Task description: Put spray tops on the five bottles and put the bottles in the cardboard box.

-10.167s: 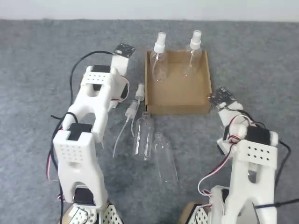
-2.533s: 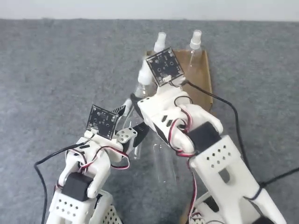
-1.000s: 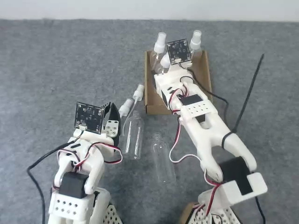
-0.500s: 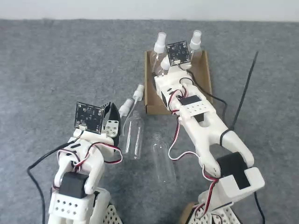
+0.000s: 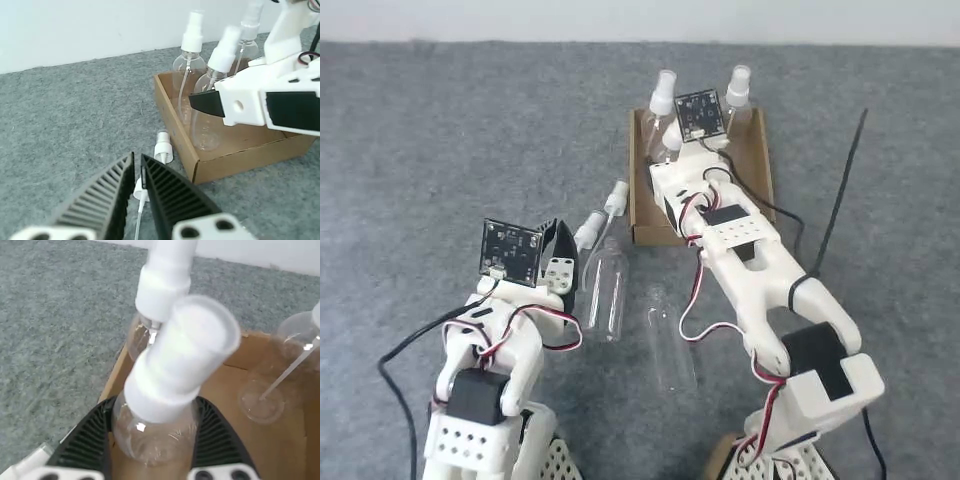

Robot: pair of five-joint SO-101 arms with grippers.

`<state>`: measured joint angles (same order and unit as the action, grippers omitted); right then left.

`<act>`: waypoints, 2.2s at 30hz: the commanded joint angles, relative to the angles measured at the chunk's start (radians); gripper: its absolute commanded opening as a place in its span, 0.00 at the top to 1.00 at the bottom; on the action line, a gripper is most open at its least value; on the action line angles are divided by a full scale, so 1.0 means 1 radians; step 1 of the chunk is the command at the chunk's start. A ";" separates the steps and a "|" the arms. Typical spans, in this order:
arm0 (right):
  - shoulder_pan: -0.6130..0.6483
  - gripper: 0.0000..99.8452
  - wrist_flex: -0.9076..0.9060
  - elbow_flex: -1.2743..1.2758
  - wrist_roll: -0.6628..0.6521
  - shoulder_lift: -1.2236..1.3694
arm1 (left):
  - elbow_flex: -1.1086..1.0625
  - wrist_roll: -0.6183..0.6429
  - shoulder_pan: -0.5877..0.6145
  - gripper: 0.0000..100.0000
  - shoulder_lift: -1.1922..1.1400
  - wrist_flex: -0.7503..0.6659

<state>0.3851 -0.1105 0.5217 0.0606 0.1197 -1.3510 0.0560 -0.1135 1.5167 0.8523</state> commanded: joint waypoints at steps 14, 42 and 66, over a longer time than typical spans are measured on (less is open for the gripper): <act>0.015 0.99 0.018 -0.040 -0.011 0.007 | 0.013 0.006 0.003 0.99 0.015 -0.029; 0.018 0.77 0.018 -0.046 -0.011 0.005 | 0.012 0.005 0.005 0.99 0.015 -0.029; 0.053 0.77 0.008 -0.080 -0.005 0.004 | 0.012 0.005 0.005 0.99 0.015 -0.029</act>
<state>0.4281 -0.1059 0.5109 0.0637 0.1458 -1.3510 0.0560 -0.1135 1.5167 0.8523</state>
